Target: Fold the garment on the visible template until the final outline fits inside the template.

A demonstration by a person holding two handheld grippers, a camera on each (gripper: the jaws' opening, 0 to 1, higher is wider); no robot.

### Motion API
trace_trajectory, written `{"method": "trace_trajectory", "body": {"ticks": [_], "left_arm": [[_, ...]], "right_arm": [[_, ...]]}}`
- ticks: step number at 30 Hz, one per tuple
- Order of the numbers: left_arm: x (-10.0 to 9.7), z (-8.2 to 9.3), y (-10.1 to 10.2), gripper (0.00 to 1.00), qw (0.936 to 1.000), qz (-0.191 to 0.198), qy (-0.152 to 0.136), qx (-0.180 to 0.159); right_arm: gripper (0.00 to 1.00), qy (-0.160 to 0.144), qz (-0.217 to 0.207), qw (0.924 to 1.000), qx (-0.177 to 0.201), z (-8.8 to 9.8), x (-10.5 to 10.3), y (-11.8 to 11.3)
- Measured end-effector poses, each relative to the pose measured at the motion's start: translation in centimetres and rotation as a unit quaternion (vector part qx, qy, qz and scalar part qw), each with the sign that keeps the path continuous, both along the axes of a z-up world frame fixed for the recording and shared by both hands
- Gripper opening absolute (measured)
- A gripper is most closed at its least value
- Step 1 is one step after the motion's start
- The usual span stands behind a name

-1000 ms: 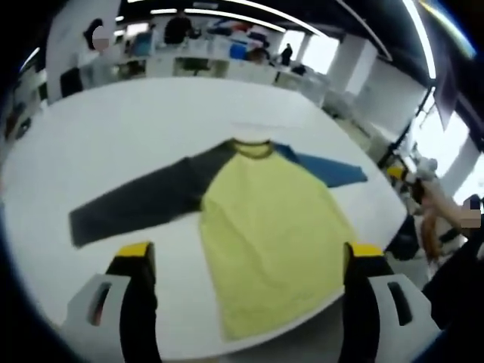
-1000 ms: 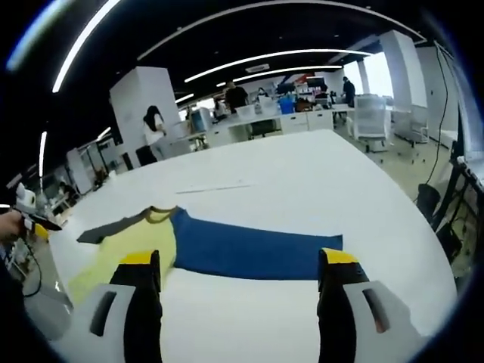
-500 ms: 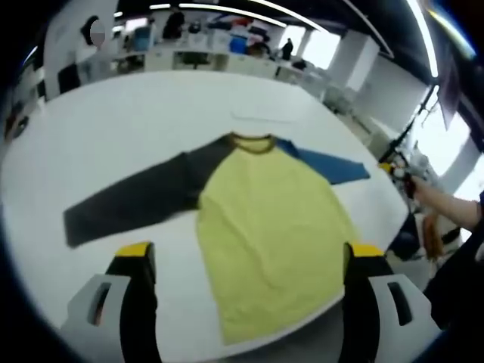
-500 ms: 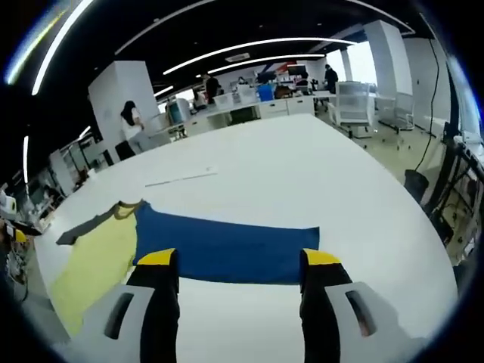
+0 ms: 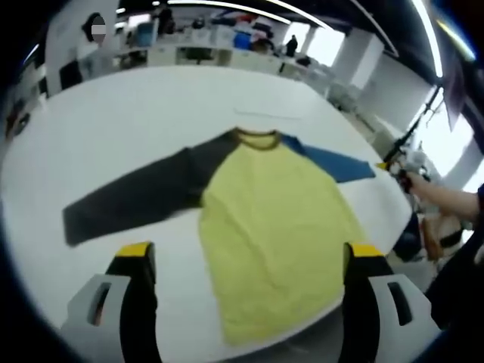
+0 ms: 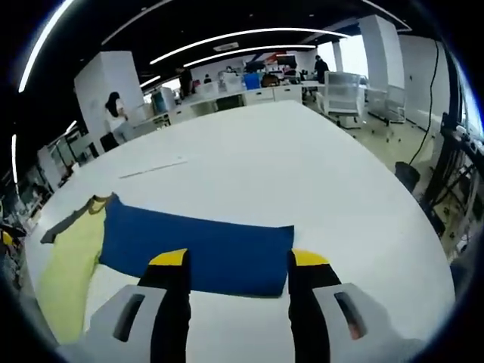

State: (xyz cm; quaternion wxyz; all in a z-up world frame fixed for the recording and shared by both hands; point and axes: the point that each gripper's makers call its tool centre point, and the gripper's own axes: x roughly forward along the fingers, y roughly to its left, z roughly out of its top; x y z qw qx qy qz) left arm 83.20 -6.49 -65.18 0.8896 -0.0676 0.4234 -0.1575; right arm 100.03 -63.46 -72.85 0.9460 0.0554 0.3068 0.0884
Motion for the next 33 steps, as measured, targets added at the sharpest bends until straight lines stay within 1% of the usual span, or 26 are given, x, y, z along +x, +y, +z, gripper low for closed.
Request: {"method": "trace_trajectory", "body": {"ticks": [4, 8, 12, 13, 17, 20, 24, 29, 33], "left_arm": [[0.0, -0.3, -0.1, 0.99, 1.0000, -0.002, 0.004, 0.002], [-0.1, -0.7, 0.0, 0.99, 0.9999, 0.000, 0.010, 0.004], [-0.3, -1.3, 0.0, 0.99, 0.9998, 0.003, 0.017, 0.005], [-0.4, -1.5, -0.1, 0.99, 0.9998, 0.002, 0.019, 0.006], [-0.5, -1.7, -0.3, 0.99, 0.9998, -0.001, 0.022, 0.004], [-0.5, -1.9, -0.2, 0.99, 0.9997, 0.000, 0.024, 0.008], [-0.4, -2.0, 0.0, 0.99, 0.9996, 0.002, 0.026, 0.008], [-0.3, -2.1, 0.0, 0.99, 0.9996, 0.004, 0.026, 0.007], [-0.5, -2.1, 0.1, 0.99, 0.9996, 0.004, 0.027, 0.011]], "right_arm": [[0.47, 0.012, -0.007, 0.9998, -0.010, -0.8, 0.6, -1.0], [0.42, 0.018, -0.017, 0.9996, -0.015, -1.3, 1.1, -2.1], [0.38, 0.027, -0.015, 0.9989, -0.035, -1.9, 1.9, -3.0], [0.36, 0.030, -0.015, 0.9985, -0.043, -2.0, 2.0, -3.2], [0.29, 0.032, -0.021, 0.9979, -0.051, -2.1, 2.7, -4.0], [0.26, 0.039, -0.018, 0.9974, -0.058, -2.3, 3.0, -4.2], [0.19, 0.046, -0.013, 0.9966, -0.067, -2.7, 3.2, -4.3], [0.17, 0.053, -0.007, 0.9960, -0.071, -3.2, 3.4, -4.1], [0.13, 0.058, 0.001, 0.9951, -0.081, -3.6, 3.5, -3.9]]}}
